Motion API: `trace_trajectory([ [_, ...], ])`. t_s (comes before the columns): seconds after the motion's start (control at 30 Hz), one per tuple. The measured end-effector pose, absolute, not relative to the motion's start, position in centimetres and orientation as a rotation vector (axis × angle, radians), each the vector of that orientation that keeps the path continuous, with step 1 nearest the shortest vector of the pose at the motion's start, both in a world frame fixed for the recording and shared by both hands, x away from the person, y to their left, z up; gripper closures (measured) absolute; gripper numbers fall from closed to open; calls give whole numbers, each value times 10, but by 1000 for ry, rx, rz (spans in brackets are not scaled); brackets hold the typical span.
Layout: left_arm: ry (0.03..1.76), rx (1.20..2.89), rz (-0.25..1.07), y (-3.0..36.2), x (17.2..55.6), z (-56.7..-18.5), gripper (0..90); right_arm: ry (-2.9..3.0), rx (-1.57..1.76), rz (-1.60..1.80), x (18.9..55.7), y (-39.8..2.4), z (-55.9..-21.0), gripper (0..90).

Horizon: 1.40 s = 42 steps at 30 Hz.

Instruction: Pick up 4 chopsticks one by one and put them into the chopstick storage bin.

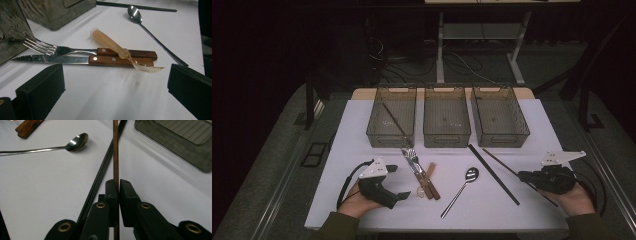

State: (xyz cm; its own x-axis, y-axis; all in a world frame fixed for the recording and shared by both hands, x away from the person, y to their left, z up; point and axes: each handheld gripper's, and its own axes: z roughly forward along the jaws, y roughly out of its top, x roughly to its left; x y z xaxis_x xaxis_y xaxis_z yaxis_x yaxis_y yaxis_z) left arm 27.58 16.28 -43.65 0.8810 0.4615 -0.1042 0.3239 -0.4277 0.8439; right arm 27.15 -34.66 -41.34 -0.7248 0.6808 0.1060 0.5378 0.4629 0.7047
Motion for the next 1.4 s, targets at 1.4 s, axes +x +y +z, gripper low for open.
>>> trace_trajectory([
  [1.4, 574, 2054, 175, 163, 276, -437, 5, 2566, 922, 1227, 297, -285, -398, 850],
])
